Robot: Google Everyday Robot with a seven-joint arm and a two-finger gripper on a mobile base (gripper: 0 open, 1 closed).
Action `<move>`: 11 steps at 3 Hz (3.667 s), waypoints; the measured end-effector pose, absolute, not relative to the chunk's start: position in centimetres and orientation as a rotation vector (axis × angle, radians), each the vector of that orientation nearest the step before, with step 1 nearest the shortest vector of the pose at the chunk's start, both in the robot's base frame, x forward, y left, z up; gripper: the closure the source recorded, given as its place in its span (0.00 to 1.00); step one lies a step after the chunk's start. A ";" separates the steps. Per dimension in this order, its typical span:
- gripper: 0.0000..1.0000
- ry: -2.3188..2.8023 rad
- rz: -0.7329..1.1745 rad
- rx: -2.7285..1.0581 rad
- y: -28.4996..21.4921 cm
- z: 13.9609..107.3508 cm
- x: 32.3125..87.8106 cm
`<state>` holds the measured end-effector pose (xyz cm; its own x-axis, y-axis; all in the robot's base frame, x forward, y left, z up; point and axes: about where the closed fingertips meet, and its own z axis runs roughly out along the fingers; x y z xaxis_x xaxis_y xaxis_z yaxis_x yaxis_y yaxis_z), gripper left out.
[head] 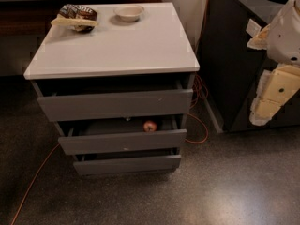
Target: Pick rxbar blueberry from middle drawer and place on counter
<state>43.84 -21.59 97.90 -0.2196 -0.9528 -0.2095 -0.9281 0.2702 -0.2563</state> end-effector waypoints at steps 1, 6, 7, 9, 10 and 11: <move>0.00 2.224 -0.108 -1.719 -21.6 97.9 43.8; 0.00 2.029 0.071 -1.867 -13.8 81.7 45.3; 0.00 1.963 0.118 -1.865 -12.1 77.3 46.0; 0.00 1.821 0.195 -1.889 -8.5 68.4 48.1; 0.00 1.794 0.197 -1.893 -7.9 65.5 49.6; 0.00 1.759 0.185 -1.942 -7.3 61.9 52.3</move>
Offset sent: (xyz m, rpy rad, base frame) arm 0.0115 0.0160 -0.0300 0.0417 0.1080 0.0201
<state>52.28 -7.28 61.89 0.1524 -0.8914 -0.4269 -0.9606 -0.0319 -0.2761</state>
